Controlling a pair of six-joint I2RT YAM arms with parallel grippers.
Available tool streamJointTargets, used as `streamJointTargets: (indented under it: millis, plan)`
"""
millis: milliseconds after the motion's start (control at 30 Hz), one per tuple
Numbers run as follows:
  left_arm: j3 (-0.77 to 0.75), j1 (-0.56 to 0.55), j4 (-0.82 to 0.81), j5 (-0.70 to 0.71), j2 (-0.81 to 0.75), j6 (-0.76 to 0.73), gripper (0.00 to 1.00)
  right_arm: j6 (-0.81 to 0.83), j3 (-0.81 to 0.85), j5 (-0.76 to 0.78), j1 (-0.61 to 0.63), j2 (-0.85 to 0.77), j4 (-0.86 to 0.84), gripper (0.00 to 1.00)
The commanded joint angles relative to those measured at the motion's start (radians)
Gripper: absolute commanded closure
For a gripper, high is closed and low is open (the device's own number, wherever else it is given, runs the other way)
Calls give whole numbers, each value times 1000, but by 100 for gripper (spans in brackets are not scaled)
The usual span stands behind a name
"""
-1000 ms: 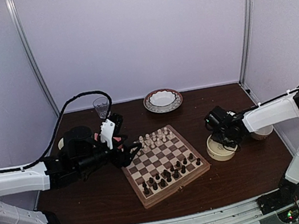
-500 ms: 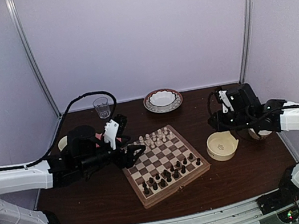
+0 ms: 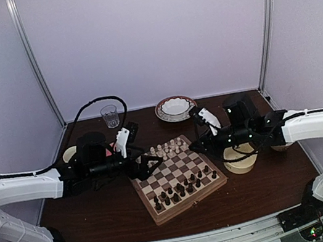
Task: Set up the chess pieces on the board
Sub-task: Pass from the right arm to the left
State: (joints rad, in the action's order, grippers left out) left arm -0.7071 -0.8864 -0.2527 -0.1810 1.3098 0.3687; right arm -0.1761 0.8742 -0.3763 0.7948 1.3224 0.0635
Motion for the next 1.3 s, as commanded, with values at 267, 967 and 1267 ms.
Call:
streamJointTargets:
  millis: [267,967,1267]
  plan:
    - [-73,16,-197,-312,152,239,18,162,-157,-31,109,-46,-327,96]
    - [-118,41,-598,-597,380,791,29,320,-160,129,212,-76,-270,98]
    - [-145,33,-611,-630,425,849,35,354,-144,203,245,-48,-261,98]
